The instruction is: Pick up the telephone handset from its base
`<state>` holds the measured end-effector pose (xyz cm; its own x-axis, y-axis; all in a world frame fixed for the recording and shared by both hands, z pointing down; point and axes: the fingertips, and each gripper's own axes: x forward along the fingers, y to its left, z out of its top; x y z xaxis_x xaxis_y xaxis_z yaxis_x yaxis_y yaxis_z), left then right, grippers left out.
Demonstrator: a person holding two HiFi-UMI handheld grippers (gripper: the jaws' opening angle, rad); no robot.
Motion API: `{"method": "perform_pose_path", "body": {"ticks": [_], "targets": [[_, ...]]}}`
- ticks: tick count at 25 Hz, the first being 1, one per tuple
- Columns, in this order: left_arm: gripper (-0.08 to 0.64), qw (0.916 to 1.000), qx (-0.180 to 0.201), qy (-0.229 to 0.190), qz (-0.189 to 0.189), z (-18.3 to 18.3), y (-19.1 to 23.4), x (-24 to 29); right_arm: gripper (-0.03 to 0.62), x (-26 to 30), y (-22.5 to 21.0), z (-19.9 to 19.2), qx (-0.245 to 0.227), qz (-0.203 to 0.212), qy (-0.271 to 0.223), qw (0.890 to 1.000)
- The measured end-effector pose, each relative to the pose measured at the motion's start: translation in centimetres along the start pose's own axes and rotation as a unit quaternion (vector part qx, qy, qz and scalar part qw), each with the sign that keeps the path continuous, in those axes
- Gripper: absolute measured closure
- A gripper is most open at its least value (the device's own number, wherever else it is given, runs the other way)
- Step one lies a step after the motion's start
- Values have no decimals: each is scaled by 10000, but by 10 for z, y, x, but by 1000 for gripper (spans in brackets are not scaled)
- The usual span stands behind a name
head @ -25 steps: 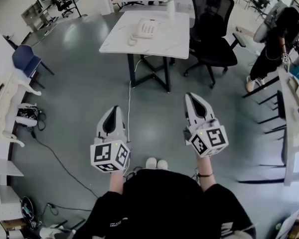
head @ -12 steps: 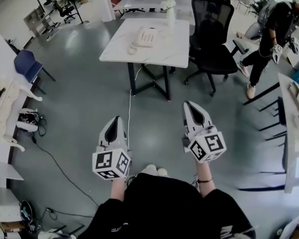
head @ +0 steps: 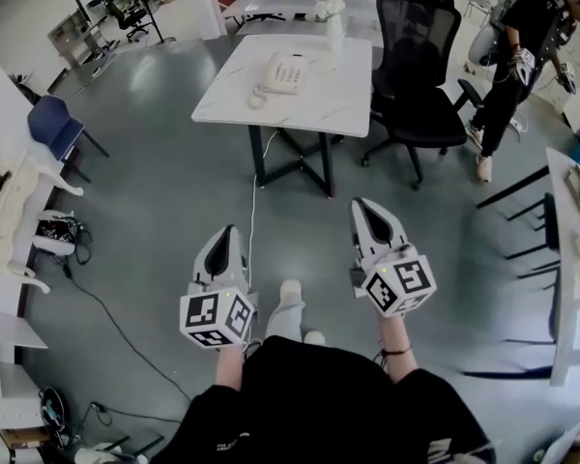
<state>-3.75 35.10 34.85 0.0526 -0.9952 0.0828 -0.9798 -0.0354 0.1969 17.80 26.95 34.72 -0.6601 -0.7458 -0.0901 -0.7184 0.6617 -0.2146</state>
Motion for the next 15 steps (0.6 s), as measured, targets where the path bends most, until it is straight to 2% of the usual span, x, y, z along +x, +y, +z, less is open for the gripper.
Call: {"method": "perform_pose_path", "body": {"ticks": [8, 15], "targets": [[560, 9999, 29, 137, -21, -10, 24, 44, 601, 44, -21, -16, 49, -94, 57, 9999], [560, 9995, 35, 253, -188, -9, 55, 111, 601, 108, -40, -26, 36, -218, 94, 9997]]}}
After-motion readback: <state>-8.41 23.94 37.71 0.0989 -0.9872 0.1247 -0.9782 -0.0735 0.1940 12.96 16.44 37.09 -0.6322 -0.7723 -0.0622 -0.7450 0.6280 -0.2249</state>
